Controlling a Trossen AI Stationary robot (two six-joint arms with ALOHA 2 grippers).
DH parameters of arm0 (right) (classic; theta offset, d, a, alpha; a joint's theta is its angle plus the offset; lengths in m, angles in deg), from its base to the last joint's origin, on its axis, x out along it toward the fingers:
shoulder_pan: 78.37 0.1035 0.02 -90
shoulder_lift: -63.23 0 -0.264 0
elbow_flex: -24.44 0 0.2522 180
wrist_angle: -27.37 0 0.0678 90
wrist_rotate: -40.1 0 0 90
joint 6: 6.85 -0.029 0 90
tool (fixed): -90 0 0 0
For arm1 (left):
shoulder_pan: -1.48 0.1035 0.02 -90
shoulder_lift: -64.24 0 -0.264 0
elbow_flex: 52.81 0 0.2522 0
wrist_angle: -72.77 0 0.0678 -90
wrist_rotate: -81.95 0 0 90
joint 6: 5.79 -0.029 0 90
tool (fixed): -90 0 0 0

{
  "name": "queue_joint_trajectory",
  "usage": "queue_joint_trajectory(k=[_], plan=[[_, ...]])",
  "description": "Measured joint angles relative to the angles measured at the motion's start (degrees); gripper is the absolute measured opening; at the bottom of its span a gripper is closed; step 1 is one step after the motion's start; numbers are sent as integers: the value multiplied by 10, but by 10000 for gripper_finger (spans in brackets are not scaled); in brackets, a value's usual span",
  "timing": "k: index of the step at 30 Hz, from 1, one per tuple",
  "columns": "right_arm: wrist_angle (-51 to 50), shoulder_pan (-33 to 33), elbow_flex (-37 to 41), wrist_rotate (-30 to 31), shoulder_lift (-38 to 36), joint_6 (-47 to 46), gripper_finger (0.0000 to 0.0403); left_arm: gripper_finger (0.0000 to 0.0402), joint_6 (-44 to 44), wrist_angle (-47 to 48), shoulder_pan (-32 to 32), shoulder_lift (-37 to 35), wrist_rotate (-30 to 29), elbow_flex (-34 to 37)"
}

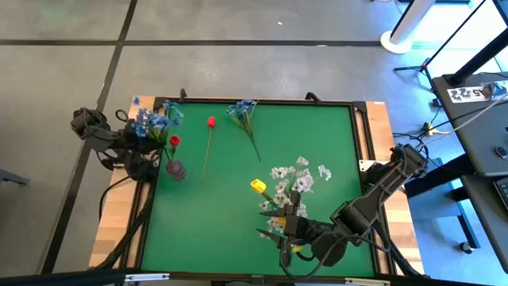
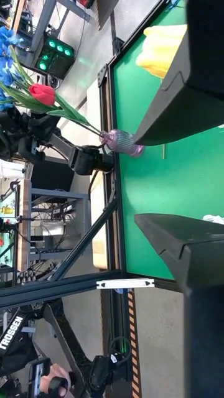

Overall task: Sort flowers into vase by color
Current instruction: Put the left blue flower into the purple vase

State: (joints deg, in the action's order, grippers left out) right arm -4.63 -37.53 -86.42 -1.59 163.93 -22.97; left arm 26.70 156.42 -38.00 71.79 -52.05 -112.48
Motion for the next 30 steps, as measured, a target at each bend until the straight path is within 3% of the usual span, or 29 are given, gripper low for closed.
queue_joint_trajectory(k=[30], plan=[[4,0,0,-15,0,14,188,27,3,-16,0,2,-53,5]])
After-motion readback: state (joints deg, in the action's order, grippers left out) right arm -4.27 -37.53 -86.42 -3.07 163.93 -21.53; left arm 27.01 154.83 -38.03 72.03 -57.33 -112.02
